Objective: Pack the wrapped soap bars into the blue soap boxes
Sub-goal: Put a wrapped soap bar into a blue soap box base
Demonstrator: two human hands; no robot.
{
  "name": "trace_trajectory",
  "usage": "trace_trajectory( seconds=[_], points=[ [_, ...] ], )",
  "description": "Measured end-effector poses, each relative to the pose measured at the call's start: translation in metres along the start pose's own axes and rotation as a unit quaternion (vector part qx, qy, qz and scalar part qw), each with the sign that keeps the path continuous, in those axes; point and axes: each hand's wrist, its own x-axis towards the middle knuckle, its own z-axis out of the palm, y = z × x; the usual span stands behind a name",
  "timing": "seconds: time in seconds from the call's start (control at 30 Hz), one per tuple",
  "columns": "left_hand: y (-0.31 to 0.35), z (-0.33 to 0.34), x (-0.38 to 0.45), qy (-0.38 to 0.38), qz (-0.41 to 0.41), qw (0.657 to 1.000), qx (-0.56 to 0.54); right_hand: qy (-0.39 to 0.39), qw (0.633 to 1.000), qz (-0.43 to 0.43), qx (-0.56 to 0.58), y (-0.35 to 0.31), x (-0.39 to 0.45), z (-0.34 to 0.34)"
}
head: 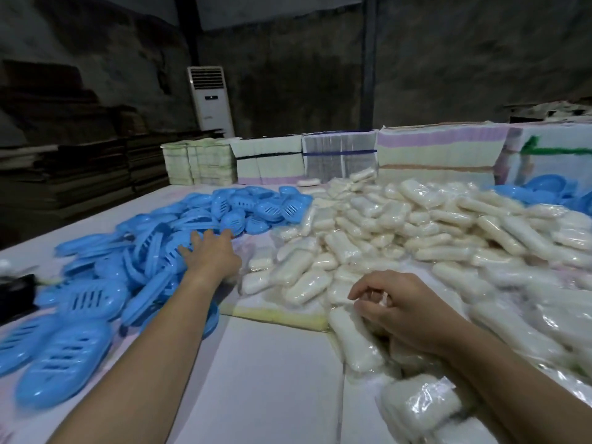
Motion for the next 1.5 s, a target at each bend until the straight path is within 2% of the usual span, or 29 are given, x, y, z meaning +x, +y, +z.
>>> trace_trajectory(
  seconds=[0.17, 0.3, 0.37, 0.4, 0.47, 0.53, 0.7, 0.97, 1.03, 1.17, 1.3, 1.37, 1.43, 1.5],
  points=[
    [-0.001, -0.001, 0.003, 0.017, 0.009, 1.000, -0.006, 0.013, 1.000, -0.008, 0.014, 0.000, -0.002, -0.001],
    [0.001, -0.003, 0.004, 0.097, 0.066, 0.989, -0.094, 0.019, 1.000, -0.013, 0.015, -0.001, -0.003, -0.001],
    [-0.001, -0.004, 0.007, 0.133, 0.048, 0.988, -0.068, 0.022, 0.999, -0.015, 0.017, -0.002, -0.003, -0.001],
    [-0.003, -0.003, 0.009, 0.114, 0.019, 0.992, -0.049, 0.023, 0.999, -0.014, 0.020, -0.002, -0.003, -0.001],
    [-0.008, -0.001, 0.012, 0.029, -0.036, 0.999, -0.007, 0.023, 0.999, -0.012, 0.026, -0.003, -0.004, -0.001],
    [-0.010, 0.000, 0.011, -0.014, -0.046, 0.998, 0.042, 0.021, 0.999, -0.012, 0.025, -0.003, -0.003, -0.001],
    [-0.005, -0.009, 0.009, 0.041, -0.016, 0.998, 0.042, 0.021, 0.999, -0.010, 0.027, -0.004, -0.003, -0.002],
    [0.000, -0.023, 0.000, 0.021, 0.027, 0.999, 0.034, 0.024, 0.999, 0.004, 0.031, -0.005, -0.004, -0.001],
    [0.004, -0.024, -0.003, 0.055, 0.062, 0.997, -0.011, 0.024, 0.999, 0.007, 0.033, -0.005, -0.004, -0.001],
    [0.029, -0.021, -0.022, 0.155, 0.205, 0.954, -0.156, 0.028, 0.999, 0.018, 0.039, -0.005, -0.004, -0.002],
    [0.060, -0.023, -0.056, 0.177, 0.330, 0.871, -0.319, 0.033, 0.998, 0.025, 0.053, -0.006, -0.004, -0.003],
    [0.075, -0.022, -0.074, 0.117, 0.352, 0.827, -0.423, 0.079, 0.994, 0.026, 0.069, -0.007, -0.002, -0.005],
    [0.089, -0.016, -0.088, 0.024, 0.360, 0.790, -0.497, 0.155, 0.983, 0.033, 0.090, -0.009, -0.001, -0.010],
    [0.096, -0.008, -0.096, -0.034, 0.371, 0.779, -0.503, 0.236, 0.966, 0.039, 0.094, -0.010, 0.000, -0.020]
  ],
)
